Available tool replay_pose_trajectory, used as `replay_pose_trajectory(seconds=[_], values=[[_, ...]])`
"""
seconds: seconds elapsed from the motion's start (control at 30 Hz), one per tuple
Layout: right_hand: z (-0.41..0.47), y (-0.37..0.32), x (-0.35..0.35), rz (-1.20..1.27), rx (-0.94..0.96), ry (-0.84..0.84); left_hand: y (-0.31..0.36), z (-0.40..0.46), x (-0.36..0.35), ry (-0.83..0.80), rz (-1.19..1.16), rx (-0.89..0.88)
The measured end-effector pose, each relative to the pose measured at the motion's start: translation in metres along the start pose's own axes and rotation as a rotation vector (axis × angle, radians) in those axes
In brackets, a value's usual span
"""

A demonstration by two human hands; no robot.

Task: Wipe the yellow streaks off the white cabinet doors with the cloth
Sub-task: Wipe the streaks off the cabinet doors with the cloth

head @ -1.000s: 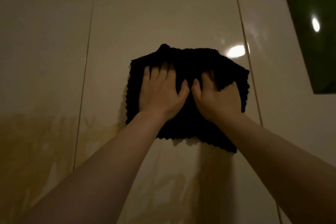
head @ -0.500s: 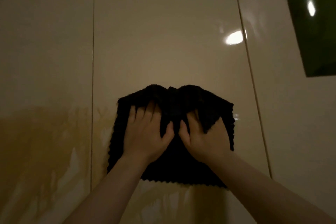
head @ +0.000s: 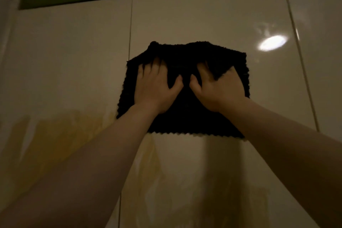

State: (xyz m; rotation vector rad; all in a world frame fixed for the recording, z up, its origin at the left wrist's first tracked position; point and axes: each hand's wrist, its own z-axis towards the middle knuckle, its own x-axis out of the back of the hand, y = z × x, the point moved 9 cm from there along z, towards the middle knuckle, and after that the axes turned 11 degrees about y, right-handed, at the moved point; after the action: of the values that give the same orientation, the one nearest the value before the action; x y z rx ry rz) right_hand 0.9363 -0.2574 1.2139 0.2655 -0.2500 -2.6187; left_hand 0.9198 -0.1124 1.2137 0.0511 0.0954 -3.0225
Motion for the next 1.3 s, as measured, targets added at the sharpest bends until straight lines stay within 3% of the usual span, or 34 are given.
replay_pose_trajectory(seconds=[0.27, 0.57, 0.77, 1.1, 1.3], values=[[-0.025, -0.010, 0.008, 0.054, -0.077, 0.060, -0.003, -0.032, 0.005, 0.018, -0.049, -0.008], [-0.124, -0.075, 0.020, 0.119, -0.012, 0.152, -0.037, -0.143, 0.015, -0.105, -0.066, 0.044], [-0.152, -0.091, 0.015, 0.093, 0.049, 0.143, -0.044, -0.165, 0.017, -0.111, -0.089, 0.030], [-0.036, -0.112, -0.023, 0.065, 0.030, -0.067, -0.099, -0.069, 0.015, -0.079, 0.049, 0.057], [0.023, -0.124, -0.043, 0.019, 0.021, -0.018, -0.131, -0.011, 0.016, -0.008, 0.053, 0.036]])
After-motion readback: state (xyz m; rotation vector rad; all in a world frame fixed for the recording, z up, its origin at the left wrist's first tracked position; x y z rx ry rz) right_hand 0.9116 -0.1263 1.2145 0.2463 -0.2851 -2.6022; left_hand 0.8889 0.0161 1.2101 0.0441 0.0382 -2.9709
